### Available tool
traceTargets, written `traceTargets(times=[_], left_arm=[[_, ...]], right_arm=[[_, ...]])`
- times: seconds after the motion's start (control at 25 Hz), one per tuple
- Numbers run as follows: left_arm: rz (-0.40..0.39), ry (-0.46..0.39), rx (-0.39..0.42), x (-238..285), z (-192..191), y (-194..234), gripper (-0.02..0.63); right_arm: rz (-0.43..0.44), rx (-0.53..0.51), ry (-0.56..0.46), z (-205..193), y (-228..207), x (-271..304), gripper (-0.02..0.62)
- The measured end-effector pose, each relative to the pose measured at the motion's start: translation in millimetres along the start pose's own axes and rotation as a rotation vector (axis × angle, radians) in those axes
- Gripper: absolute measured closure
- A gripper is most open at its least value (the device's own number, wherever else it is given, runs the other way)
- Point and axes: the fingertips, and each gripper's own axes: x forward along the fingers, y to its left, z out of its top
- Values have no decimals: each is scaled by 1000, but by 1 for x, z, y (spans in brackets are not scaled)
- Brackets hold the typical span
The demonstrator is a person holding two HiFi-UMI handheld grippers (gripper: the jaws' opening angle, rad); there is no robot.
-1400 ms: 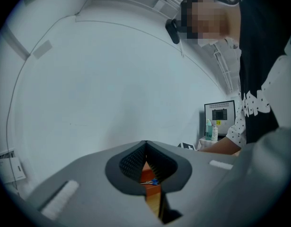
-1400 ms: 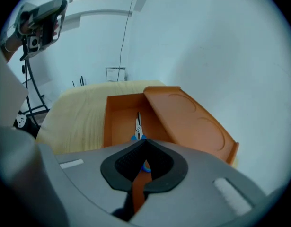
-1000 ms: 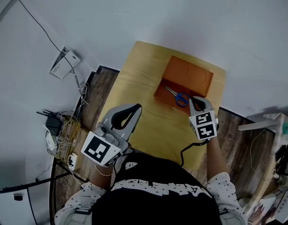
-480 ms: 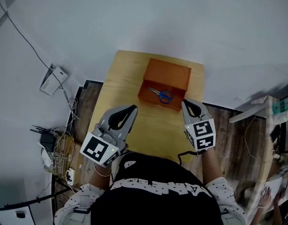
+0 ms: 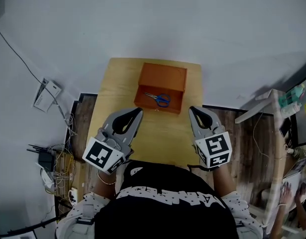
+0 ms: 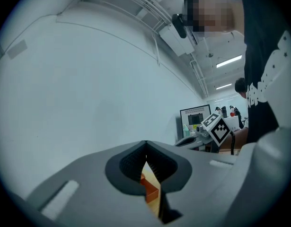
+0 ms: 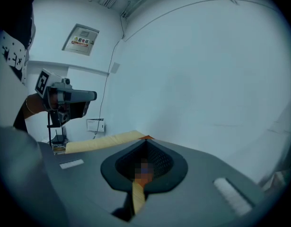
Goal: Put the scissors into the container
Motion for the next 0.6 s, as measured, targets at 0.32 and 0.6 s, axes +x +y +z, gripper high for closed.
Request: traceTargets(times=[0.32,0.6], left_arm=[[-15,14,2,-2,0,-5,604],[-18,23,-4,-5,-4,-4,604]], right_arm=[[-6,55,-62,14,3,-15,582],[-16,63,-70,15,6,-20,583]])
